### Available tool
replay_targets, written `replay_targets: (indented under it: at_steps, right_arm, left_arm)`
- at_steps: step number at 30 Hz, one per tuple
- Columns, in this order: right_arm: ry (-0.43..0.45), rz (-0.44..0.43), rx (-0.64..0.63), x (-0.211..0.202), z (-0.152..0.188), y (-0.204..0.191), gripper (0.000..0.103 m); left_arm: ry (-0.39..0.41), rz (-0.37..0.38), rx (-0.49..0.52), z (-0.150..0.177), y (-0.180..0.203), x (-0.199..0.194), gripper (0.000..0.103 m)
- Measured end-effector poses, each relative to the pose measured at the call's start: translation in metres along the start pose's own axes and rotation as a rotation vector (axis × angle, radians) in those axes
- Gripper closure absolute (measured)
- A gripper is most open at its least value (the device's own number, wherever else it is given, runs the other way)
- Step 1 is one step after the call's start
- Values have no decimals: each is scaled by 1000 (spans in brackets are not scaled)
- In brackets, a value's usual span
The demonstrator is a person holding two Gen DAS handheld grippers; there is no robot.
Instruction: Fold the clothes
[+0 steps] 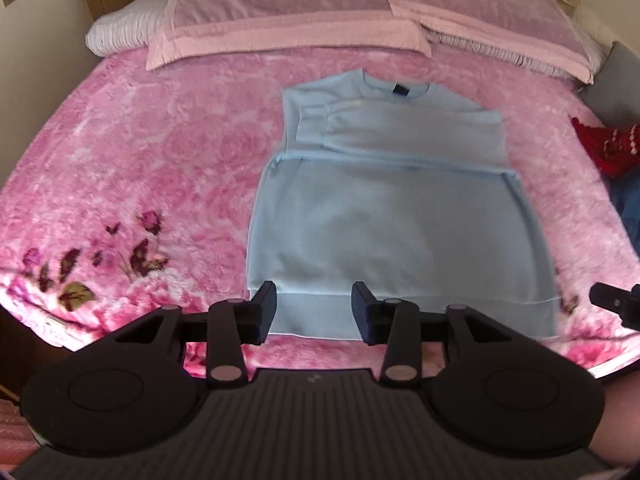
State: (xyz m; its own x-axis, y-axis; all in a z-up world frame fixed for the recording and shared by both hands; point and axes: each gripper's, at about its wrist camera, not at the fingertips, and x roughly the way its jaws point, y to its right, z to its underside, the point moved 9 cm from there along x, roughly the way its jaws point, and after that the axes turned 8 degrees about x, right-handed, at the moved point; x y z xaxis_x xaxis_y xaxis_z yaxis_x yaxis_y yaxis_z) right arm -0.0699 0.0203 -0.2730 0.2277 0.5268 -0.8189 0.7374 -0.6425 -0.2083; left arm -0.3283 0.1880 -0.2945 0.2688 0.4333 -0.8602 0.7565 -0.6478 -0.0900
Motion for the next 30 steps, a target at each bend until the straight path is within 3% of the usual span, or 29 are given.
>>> replay_targets:
  at_steps: [4, 7, 12, 18, 25, 30]
  right_arm:
    - [59, 14, -54, 34, 31, 4, 9]
    - [164, 12, -66, 50, 51, 10, 9]
    - [267, -53, -48, 58, 84, 18, 9]
    - [313, -148, 50, 1, 124, 26, 9]
    - [392, -139, -4, -65, 139, 23, 9]
    - [428, -132, -54, -96, 153, 15, 9]
  left_arm:
    - [21, 18, 2, 31, 3, 43, 66]
    - [55, 27, 3, 54, 11, 65, 66]
    - [132, 6, 5, 90, 26, 70, 66]
    - [204, 2, 38, 129, 44, 13, 65]
    - [339, -26, 54, 145, 55, -58, 59]
    - [402, -31, 78, 154, 63, -88, 59]
